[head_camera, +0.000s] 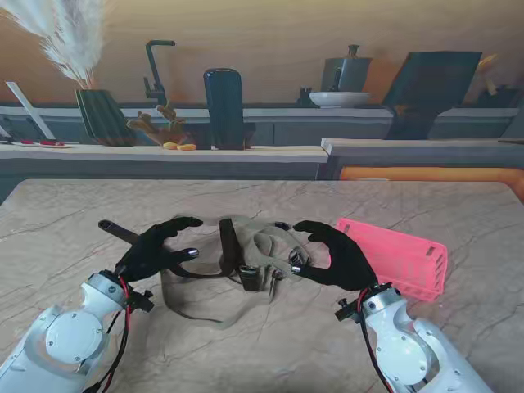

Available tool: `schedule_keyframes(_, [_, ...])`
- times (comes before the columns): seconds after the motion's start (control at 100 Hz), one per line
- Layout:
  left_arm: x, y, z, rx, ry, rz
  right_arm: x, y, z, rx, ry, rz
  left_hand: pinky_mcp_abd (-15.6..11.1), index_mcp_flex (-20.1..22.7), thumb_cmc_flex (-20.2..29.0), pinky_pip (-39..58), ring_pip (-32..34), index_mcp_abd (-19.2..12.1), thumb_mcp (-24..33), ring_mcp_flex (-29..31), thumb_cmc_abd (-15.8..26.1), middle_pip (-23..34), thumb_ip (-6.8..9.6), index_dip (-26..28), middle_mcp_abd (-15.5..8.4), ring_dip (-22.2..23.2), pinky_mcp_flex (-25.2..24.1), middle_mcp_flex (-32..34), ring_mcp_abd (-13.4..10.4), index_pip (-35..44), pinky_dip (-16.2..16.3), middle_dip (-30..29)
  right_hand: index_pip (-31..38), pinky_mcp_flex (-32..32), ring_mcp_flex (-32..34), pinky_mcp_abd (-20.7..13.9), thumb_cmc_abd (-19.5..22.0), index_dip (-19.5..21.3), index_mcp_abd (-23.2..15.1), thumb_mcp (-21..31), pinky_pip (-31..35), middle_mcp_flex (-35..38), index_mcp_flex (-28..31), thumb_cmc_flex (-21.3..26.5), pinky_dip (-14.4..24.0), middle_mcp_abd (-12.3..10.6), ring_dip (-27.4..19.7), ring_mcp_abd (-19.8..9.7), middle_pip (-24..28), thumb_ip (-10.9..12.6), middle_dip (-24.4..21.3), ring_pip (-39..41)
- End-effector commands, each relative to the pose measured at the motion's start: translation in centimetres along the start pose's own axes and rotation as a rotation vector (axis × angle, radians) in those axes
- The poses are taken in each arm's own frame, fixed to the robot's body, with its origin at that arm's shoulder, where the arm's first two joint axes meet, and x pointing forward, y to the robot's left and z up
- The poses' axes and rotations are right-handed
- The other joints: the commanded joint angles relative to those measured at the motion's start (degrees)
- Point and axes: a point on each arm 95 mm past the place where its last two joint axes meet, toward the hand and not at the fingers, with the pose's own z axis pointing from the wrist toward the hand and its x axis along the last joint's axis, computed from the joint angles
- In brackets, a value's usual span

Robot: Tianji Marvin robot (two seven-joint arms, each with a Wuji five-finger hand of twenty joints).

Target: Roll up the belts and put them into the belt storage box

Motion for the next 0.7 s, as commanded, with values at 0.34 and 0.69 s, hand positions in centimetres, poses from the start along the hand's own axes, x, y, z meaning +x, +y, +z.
schedule_keyframes(0.34, [0.3,0.6,0.4,-0.027,-0.002,-0.004,0.5,-0.4,0.4,0.004,0.015,-0.022,-0.95,0.06,1.60,-1.20,-0.56,-0.76,-2.47,-0.16,0.51,-1.91,1.34,-0.28,-0.55,-0.66,0.24,0.31,-0.04,-2.17,0.25,-1.17,0.44,0.17,0.86,-1.79,1.38,1.26,-2.05,0.85,-0.18,2.46,1.79,0.62,0.20,-0.26,0.68,-0.65,0.52,-0.88,0.00,0.86])
schedule_keyframes(0.69, [0.1,0.9,1.0,-0.032,-0.016,-0.014,0.5,-2.3,2.9,0.132,0.046,-0.148,-1.03,0.27,2.38,-0.78,-0.23,-0.93,-3.42,0.22,0.89,-1.71,1.49,-0.17,-0.77,-0.36,0.24,0.64,-0.28,-1.88,0.64,-0.97,3.58,2.19,3.28,-4.48,-2.19,1.74,-2.00,4.67,-1.17,4.93,5.87,8.92,-2.14,0.23,0.07,-1.63,3.18,-1.17,0.26,1.89])
